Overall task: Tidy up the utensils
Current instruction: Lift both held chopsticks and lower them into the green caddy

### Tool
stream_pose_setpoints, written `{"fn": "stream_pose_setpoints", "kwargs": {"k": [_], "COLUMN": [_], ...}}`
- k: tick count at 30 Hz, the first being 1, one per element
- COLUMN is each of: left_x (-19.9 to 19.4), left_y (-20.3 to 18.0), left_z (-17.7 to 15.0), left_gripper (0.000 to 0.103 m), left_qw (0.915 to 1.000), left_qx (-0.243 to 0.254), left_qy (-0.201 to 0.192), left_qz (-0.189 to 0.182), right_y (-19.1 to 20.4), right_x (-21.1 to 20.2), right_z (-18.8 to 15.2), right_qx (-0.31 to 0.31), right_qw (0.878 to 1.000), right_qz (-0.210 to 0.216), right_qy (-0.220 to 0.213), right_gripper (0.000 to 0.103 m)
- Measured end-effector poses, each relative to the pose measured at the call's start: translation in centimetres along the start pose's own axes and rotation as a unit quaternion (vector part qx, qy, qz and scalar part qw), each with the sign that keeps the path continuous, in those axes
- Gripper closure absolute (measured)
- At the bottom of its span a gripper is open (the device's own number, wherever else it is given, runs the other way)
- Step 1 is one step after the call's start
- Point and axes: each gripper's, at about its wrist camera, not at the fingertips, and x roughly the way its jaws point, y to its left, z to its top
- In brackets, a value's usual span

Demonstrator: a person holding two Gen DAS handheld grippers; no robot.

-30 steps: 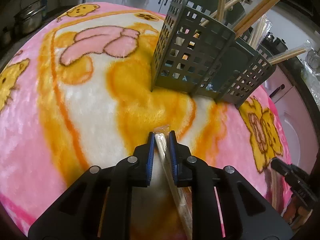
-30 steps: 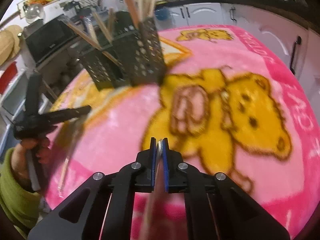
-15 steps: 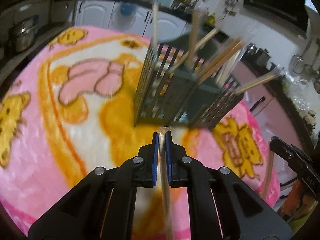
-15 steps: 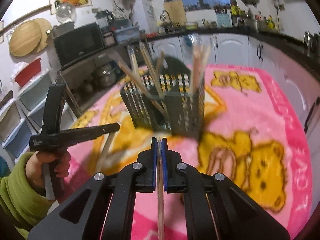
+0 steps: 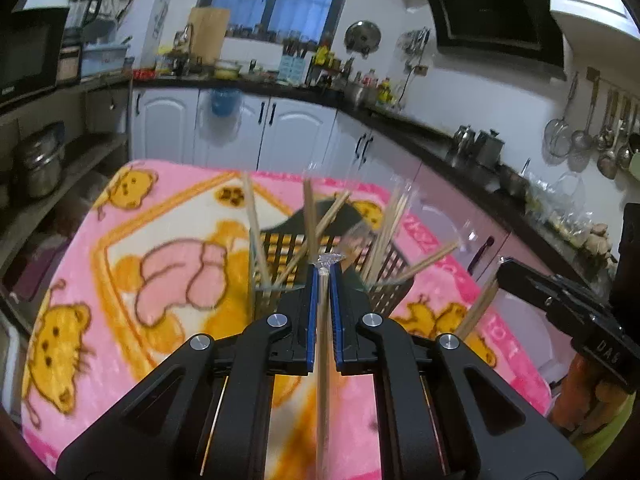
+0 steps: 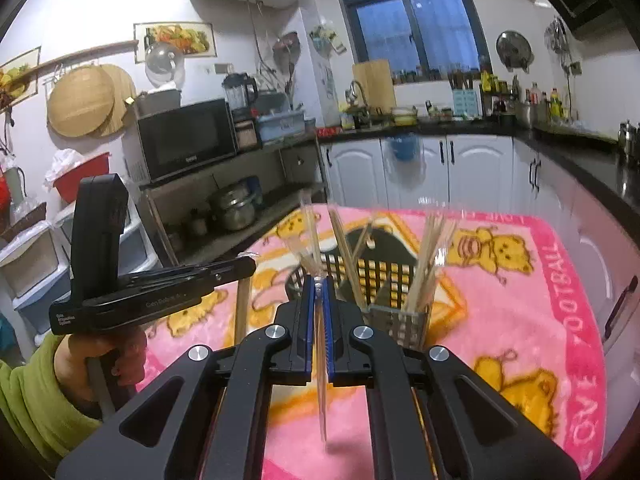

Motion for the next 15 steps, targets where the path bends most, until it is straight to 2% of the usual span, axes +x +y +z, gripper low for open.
{"fn": "stream_pose_setpoints", "kwargs": {"k": [15], "left_x": [-2.1], "left_y": [-2.9], "left_z": [4.8], "left_gripper": [0.1], "left_qw": [0.9974], "left_qx": [0.032], "left_qy": [-0.064], "left_qz": [-0.008], "right_y": [0.6], "right_x": [-2.2], "right_z": [3.4], "right_qx": [-0.014], "right_qw": [0.998], "right_qz": [-0.007], "right_qy": [-0.057], "right_gripper": [0.098]}}
